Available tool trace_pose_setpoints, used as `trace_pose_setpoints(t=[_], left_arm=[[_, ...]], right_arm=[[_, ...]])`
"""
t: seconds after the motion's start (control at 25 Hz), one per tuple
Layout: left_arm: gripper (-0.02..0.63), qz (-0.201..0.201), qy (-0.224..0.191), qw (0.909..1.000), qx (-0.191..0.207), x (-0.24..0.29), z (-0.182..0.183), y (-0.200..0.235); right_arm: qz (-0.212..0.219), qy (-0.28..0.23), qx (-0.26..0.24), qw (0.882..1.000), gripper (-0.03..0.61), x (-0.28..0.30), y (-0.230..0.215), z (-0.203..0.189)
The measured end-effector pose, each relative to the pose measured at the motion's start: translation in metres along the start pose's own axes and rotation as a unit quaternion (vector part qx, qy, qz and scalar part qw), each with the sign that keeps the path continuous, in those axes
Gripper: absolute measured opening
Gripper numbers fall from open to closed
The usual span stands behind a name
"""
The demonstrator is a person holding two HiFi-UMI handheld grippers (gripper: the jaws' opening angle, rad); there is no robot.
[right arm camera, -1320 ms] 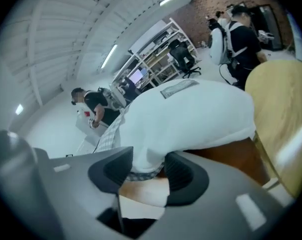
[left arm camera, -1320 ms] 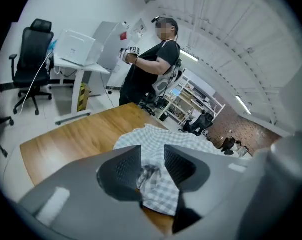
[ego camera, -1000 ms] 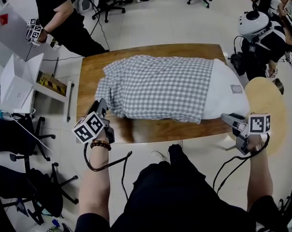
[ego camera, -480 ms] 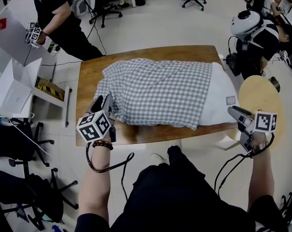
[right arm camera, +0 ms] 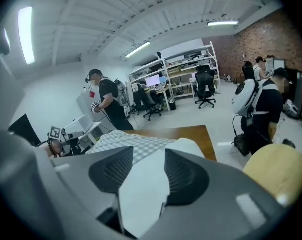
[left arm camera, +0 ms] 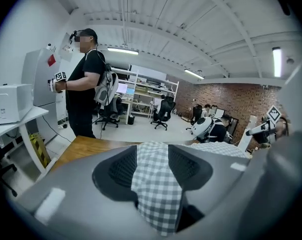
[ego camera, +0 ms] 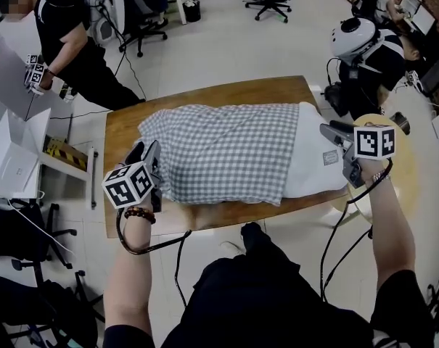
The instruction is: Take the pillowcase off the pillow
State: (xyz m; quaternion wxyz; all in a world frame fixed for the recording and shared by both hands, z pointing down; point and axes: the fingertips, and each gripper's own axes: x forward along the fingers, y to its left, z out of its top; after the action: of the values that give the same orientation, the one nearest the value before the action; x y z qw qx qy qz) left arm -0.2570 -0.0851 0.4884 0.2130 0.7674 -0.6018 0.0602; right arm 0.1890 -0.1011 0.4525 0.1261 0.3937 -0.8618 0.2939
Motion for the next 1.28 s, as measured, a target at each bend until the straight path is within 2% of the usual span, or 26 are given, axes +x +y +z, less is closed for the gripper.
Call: trace_pose_setpoints(t=[0.16, 0.36, 0.68, 0.88, 1.0, 1.2, 1.28], left_arm=[[0.213, -0.006, 0.023, 0.9997, 0.007, 0.032, 0.023, -0.012], [0.239, -0.024, 0.068, 0.9972, 0.02, 0.078, 0.044, -0.011], [0.279, -0.044, 0.15, 0.9876, -0.004, 0.165, 0.044, 0.013], [0.297, -0.057, 0.219, 0.9729, -0.046, 0.208, 0.014, 0.038], [0.308, -0.077, 0.248, 0.9638, -0.062, 0.232, 0.001, 0.038], [0.327, -0.108, 0.296, 0.948, -0.041, 0.262, -0.017, 0.031], [0.324, -0.113, 0.318, 0.9413, -0.02, 0.268, -0.031, 0.031]], right_arm=[[-0.022, 0.036, 0.01, 0.999, 0.199, 0.026, -0.044, 0.022], [-0.035, 0.098, 0.027, 0.994, 0.242, 0.075, -0.095, 0.033], [-0.022, 0.207, 0.065, 0.976, 0.268, 0.143, -0.169, 0.014], [0.004, 0.266, 0.095, 0.959, 0.305, 0.171, -0.193, -0.014], [0.026, 0.294, 0.106, 0.95, 0.307, 0.183, -0.199, -0.024], [0.041, 0.321, 0.126, 0.938, 0.304, 0.202, -0.2, -0.029], [0.052, 0.326, 0.134, 0.934, 0.27, 0.207, -0.198, -0.035]])
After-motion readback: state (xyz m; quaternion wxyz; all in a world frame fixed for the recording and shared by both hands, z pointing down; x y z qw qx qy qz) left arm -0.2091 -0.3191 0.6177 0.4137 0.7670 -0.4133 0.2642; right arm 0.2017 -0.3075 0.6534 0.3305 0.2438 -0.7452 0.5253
